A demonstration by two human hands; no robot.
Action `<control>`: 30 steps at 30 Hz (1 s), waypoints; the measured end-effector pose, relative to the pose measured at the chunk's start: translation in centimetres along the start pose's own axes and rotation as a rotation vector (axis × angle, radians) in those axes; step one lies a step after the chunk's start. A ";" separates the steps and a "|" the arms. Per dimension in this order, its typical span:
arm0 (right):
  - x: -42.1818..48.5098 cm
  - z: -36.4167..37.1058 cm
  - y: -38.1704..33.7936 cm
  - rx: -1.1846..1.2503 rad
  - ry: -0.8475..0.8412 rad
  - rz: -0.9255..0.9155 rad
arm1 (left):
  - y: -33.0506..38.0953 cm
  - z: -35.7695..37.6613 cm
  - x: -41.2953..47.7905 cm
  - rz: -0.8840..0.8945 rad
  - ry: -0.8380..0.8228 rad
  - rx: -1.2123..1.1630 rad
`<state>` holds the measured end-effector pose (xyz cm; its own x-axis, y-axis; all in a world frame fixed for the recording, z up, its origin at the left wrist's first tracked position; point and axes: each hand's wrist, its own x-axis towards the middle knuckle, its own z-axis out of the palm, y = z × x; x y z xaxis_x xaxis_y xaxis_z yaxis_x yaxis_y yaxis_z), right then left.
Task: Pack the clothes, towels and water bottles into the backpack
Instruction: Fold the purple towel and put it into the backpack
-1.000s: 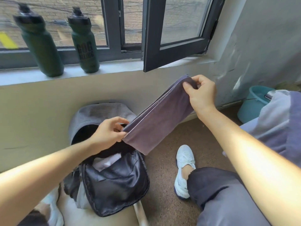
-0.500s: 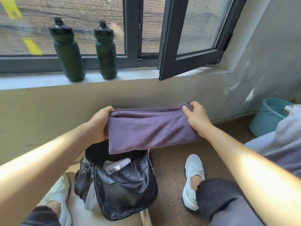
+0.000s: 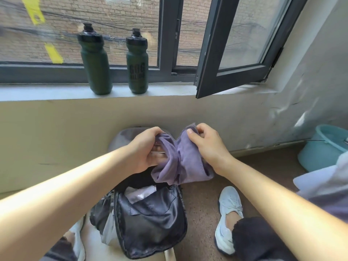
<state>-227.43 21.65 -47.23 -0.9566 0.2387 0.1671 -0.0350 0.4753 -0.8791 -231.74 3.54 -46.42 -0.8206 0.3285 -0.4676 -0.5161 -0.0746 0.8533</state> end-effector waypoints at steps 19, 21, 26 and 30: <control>-0.3 -1.1 -0.6 0.482 -0.211 0.154 | 0.4 -2.4 0.1 0.456 0.148 0.149; -0.2 -1.6 -0.9 0.625 -0.237 0.218 | 0.0 -3.1 0.4 0.481 0.015 0.107; -0.2 -2.4 -1.4 0.843 -0.268 0.269 | -1.3 -2.1 -0.9 0.268 -0.355 0.164; 0.0 -2.7 -0.3 0.526 -0.230 0.175 | -1.8 -1.2 -0.4 0.399 -0.130 0.279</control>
<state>-226.64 23.76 -45.76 -0.9971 0.0578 -0.0492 0.0463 -0.0512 -0.9976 -230.80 2.38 -48.06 -0.8941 0.4417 -0.0749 -0.0686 0.0302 0.9972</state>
